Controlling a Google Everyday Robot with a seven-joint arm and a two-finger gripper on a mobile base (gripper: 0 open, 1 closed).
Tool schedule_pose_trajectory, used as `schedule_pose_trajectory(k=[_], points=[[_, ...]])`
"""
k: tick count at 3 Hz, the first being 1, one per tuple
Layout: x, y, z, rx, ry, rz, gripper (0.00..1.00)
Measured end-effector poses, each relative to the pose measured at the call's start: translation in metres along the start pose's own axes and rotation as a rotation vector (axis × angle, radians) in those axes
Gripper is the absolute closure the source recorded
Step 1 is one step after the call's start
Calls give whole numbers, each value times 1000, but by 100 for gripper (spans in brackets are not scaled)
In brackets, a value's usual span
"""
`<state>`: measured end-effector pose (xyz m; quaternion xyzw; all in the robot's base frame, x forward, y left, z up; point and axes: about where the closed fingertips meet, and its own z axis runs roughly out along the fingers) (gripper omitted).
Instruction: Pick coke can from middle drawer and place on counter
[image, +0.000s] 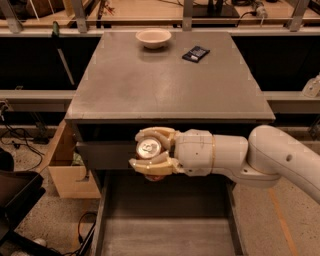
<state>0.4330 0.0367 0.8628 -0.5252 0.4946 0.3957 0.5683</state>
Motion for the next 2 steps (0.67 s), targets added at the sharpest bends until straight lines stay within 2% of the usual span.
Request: schedule_pose_trajectory(k=[1, 2], points=[[-50, -58, 16, -24, -11, -22, 100], [-80, -109, 35, -59, -42, -9, 100]])
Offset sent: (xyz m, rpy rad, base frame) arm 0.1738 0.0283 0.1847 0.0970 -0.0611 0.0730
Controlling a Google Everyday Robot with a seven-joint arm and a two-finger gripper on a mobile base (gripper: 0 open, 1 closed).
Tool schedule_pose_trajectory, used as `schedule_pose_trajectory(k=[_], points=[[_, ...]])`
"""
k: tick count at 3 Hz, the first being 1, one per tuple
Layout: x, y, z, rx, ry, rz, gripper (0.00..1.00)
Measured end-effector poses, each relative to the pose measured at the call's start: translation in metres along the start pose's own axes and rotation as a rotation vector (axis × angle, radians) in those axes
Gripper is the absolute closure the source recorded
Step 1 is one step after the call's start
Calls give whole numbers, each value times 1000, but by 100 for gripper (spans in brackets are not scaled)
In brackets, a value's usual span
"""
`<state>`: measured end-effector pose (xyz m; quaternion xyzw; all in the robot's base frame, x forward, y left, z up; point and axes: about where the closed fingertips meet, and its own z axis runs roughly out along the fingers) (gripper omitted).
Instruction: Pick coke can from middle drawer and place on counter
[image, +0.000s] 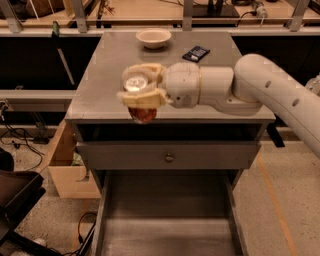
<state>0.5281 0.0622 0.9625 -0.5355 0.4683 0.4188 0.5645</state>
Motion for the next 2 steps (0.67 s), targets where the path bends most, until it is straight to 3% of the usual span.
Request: schedule_pose_trajectory(k=[1, 2], points=[[-3, -61, 27, -7, -52, 37, 100], [-20, -120, 60, 31, -151, 46, 100]])
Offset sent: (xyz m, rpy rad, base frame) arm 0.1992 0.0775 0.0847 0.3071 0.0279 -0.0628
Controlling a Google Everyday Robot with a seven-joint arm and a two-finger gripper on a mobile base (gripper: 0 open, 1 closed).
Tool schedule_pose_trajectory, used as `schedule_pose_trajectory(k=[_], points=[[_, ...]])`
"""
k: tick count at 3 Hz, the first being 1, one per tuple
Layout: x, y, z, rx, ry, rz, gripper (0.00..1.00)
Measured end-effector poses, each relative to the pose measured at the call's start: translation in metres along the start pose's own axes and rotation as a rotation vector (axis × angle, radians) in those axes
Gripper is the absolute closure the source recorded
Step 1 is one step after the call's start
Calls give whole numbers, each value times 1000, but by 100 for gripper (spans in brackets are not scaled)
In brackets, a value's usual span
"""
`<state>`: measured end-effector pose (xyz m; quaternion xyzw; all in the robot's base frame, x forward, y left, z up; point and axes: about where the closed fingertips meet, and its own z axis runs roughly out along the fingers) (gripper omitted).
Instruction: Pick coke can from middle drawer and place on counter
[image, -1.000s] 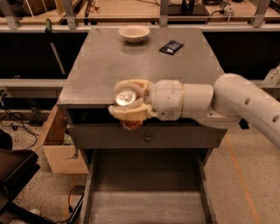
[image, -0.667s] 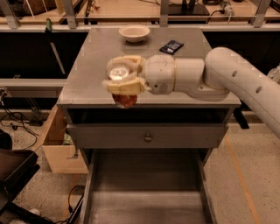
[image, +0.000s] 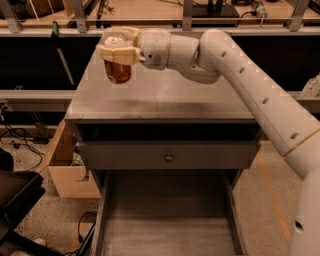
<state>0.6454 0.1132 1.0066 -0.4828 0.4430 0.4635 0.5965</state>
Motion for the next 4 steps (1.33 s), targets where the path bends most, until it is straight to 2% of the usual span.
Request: schedule_pose_trajectory(k=[1, 2, 3, 4], points=[[3, -38, 39, 32, -94, 23, 100], [22, -55, 72, 83, -52, 23, 100], [53, -51, 78, 122, 53, 40, 100], [89, -43, 69, 153, 92, 82, 100]])
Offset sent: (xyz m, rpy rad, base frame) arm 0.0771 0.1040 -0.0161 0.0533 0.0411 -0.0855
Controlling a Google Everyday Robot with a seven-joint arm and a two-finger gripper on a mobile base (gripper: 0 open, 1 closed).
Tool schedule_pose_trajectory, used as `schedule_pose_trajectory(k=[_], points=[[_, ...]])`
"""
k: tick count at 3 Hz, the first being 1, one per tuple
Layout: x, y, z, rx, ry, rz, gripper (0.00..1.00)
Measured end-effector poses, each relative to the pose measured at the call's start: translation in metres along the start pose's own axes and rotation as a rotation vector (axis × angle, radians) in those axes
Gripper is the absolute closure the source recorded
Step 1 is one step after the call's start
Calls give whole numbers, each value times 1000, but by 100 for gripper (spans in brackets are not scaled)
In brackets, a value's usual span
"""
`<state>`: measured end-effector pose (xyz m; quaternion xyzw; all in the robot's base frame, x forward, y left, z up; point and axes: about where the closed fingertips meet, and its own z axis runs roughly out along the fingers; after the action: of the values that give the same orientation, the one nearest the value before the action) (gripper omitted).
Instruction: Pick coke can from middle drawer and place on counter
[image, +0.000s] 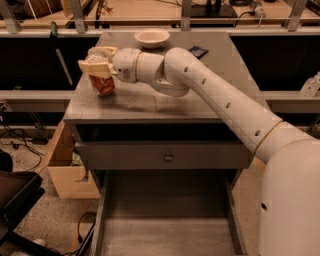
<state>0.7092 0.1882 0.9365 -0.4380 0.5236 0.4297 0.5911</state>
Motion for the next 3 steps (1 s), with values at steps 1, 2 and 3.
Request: schedule_pose_trajectory(k=[1, 2, 3], points=[[25, 9, -1, -1, -11, 35, 100], [18, 8, -1, -1, -11, 35, 83], [13, 8, 0, -1, -11, 35, 60]])
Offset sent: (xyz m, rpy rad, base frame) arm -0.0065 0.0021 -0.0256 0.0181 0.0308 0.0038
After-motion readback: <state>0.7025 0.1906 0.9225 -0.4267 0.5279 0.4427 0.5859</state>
